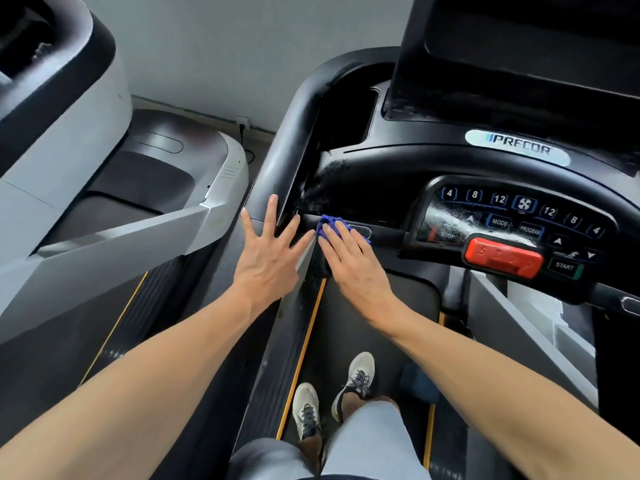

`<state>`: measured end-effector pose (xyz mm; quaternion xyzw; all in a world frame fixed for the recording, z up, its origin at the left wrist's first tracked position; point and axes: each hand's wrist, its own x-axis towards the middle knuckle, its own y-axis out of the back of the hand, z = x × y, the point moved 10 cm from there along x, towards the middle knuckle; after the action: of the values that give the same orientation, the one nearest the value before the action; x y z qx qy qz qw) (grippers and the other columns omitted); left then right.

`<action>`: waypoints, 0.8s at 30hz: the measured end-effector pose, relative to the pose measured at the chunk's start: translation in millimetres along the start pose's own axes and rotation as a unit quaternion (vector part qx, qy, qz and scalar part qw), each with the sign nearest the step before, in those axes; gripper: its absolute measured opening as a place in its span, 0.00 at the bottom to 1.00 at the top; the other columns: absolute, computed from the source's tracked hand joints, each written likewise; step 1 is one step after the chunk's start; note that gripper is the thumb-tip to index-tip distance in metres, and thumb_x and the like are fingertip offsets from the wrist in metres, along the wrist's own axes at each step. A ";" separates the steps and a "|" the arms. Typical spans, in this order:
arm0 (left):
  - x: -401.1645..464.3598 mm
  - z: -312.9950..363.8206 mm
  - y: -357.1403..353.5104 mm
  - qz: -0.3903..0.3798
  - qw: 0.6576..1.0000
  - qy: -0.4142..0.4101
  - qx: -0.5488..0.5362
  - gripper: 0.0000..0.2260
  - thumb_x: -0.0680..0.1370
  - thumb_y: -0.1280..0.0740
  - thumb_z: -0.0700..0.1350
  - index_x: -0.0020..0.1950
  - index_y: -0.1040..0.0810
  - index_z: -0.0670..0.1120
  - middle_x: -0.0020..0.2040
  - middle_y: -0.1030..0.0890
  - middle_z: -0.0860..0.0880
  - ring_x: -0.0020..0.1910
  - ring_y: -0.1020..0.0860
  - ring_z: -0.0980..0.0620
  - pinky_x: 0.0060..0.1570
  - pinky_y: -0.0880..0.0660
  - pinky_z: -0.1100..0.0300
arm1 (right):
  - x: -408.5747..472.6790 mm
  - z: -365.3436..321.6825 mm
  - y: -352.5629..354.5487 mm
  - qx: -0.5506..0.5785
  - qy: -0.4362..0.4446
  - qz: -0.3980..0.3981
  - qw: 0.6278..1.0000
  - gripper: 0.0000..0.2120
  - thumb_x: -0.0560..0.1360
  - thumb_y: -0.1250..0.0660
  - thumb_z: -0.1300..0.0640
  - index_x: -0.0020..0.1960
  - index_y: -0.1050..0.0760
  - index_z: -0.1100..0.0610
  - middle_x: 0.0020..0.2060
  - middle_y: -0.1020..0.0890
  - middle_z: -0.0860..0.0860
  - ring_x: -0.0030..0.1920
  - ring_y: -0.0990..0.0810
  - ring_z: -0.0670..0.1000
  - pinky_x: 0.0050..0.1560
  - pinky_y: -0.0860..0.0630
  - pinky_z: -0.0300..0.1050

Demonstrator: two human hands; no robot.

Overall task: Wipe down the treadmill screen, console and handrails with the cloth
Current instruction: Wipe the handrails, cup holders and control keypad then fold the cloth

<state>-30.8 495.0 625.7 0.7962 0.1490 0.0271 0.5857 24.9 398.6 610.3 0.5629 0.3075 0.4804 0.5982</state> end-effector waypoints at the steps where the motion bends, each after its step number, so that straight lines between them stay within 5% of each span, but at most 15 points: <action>1: 0.2 -0.5 -0.1 0.002 1.000 0.001 0.001 0.34 0.79 0.41 0.59 0.83 0.50 0.58 0.83 0.47 0.47 0.77 0.65 0.27 0.68 0.51 0.22 | -4.5 10.4 -0.1 -0.005 -0.004 0.002 1.000 0.25 0.82 0.47 0.65 0.79 0.42 0.62 0.78 0.40 0.60 0.79 0.43 0.62 0.76 0.41 0.58; 10: -1.7 -4.2 -1.4 -0.013 1.000 -0.001 0.001 0.34 0.77 0.40 0.58 0.82 0.45 0.58 0.82 0.43 0.47 0.78 0.65 0.27 0.68 0.51 0.22 | -76.3 38.3 10.9 0.049 -0.150 0.005 0.987 0.25 0.79 0.53 0.74 0.76 0.43 0.71 0.75 0.39 0.70 0.76 0.42 0.69 0.72 0.35 0.62; 14: -4.9 -3.8 4.1 -0.029 0.998 0.016 -0.050 0.29 0.75 0.37 0.54 0.76 0.32 0.53 0.82 0.41 0.47 0.79 0.62 0.30 0.71 0.55 0.24 | -79.0 35.8 15.4 0.250 -0.196 -0.052 0.947 0.28 0.76 0.40 0.72 0.76 0.38 0.68 0.75 0.36 0.64 0.76 0.36 0.63 0.74 0.35 0.59; 16: -6.2 1.5 17.7 0.021 0.990 0.020 -0.136 0.24 0.75 0.34 0.53 0.71 0.25 0.49 0.79 0.34 0.47 0.81 0.52 0.32 0.76 0.53 0.30 | -76.1 39.2 28.5 0.334 -0.200 -0.054 0.919 0.33 0.71 0.32 0.74 0.74 0.36 0.69 0.74 0.33 0.64 0.74 0.34 0.63 0.76 0.38 0.47; 18: -6.3 6.4 37.8 0.065 0.945 0.021 -0.319 0.22 0.78 0.32 0.52 0.71 0.25 0.47 0.75 0.28 0.48 0.80 0.41 0.41 0.78 0.46 0.45 | -72.9 49.9 48.7 0.408 -0.223 -0.056 0.883 0.27 0.74 0.35 0.73 0.73 0.32 0.65 0.72 0.30 0.60 0.73 0.32 0.57 0.70 0.46 0.25; 19: -5.2 10.8 45.1 0.041 0.893 0.024 -0.447 0.23 0.80 0.32 0.53 0.73 0.26 0.48 0.74 0.27 0.49 0.78 0.37 0.47 0.77 0.43 0.53 | -72.9 56.6 61.8 0.439 -0.231 -0.045 0.867 0.24 0.76 0.36 0.71 0.72 0.29 0.63 0.70 0.27 0.57 0.70 0.29 0.53 0.66 0.45 0.22; 22: -9.9 41.8 77.7 -0.088 0.707 -0.008 -0.702 0.28 0.77 0.32 0.59 0.76 0.29 0.52 0.71 0.25 0.54 0.71 0.28 0.58 0.70 0.33 0.62 | -75.7 73.6 101.1 0.530 -0.234 -0.019 0.815 0.20 0.76 0.30 0.64 0.66 0.26 0.54 0.61 0.22 0.47 0.61 0.24 0.43 0.61 0.32 0.30; 24: -13.5 56.6 106.1 -0.102 0.676 -0.057 -0.727 0.27 0.76 0.28 0.54 0.73 0.27 0.52 0.64 0.20 0.54 0.62 0.21 0.59 0.62 0.26 0.65 | -82.8 87.4 122.4 0.583 -0.251 -0.005 0.773 0.21 0.73 0.25 0.60 0.62 0.28 0.51 0.58 0.20 0.45 0.59 0.22 0.43 0.59 0.25 0.36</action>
<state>-9.6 410.5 709.7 0.0989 0.1295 0.0216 0.9864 47.4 277.7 730.0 0.9027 0.3705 0.0476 0.2135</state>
